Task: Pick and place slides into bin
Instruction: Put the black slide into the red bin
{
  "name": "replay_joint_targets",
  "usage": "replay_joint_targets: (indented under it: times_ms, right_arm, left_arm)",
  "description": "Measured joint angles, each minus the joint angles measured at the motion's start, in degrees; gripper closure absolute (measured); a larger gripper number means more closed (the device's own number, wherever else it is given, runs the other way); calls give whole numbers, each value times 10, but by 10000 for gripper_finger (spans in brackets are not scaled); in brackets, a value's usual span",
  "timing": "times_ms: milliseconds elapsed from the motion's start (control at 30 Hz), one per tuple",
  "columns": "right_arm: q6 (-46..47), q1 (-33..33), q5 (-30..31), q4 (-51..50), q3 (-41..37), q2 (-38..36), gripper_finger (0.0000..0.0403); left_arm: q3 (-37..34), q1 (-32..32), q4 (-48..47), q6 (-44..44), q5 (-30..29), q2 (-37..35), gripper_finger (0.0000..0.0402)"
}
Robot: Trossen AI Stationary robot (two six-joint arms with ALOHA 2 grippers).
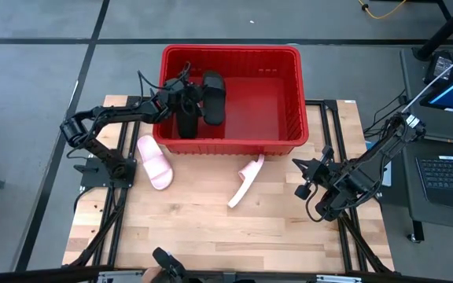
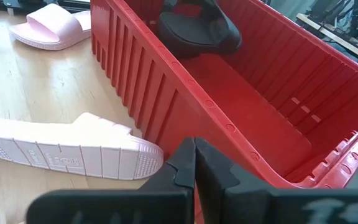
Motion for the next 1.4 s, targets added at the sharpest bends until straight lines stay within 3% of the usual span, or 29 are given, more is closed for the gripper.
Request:
replay_joint_targets:
  times_ms: [433, 1233, 1400]
  right_arm:
    - [-10, 0, 3, 0, 0, 0, 393]
    - [-12, 0, 14, 0, 0, 0, 393]
    - [-12, 0, 15, 0, 0, 0, 393]
  left_arm:
    - [-40, 34, 33, -15, 38, -1, 398]
    - [-42, 28, 54, 2, 54, -1, 398]
    - [-19, 23, 23, 2, 53, 0, 398]
